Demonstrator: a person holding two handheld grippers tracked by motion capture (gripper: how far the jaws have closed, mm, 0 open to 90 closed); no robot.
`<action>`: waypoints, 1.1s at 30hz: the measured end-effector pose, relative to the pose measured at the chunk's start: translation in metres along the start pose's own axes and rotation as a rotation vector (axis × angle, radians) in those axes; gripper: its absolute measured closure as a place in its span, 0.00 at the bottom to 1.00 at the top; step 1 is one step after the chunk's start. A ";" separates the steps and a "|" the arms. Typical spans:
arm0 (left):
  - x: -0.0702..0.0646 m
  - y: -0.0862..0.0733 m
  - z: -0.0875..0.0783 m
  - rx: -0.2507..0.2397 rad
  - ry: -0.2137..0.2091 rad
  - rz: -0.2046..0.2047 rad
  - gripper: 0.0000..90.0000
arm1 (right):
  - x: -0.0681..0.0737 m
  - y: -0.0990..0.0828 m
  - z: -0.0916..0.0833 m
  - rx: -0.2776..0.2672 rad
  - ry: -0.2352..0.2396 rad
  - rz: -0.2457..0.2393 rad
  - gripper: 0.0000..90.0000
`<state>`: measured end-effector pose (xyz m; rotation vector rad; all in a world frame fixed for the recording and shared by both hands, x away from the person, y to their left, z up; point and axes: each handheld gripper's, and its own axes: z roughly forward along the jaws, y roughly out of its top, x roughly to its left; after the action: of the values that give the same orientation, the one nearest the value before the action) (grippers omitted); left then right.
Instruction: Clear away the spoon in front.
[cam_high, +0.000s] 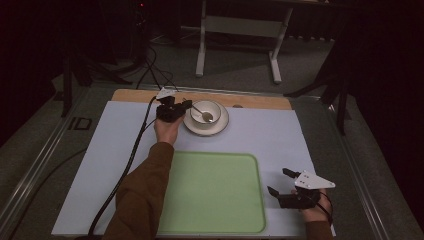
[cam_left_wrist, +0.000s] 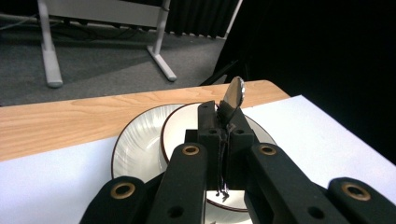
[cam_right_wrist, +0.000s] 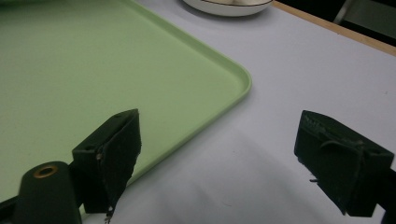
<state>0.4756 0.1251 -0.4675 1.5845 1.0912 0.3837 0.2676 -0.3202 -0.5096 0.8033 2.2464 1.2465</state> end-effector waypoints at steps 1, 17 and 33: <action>-0.001 0.000 -0.001 0.000 0.004 0.008 0.98 | 0.000 0.000 0.000 0.000 0.000 0.000 0.16; -0.014 0.010 -0.014 -0.006 0.017 0.104 0.98 | 0.000 0.000 0.000 0.001 0.000 -0.002 0.16; -0.017 0.026 -0.035 -0.037 0.034 0.139 0.98 | 0.000 0.000 0.000 0.001 -0.004 -0.002 0.16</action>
<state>0.4522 0.1338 -0.4272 1.6305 0.9969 0.5223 0.2675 -0.3202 -0.5095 0.8025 2.2450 1.2415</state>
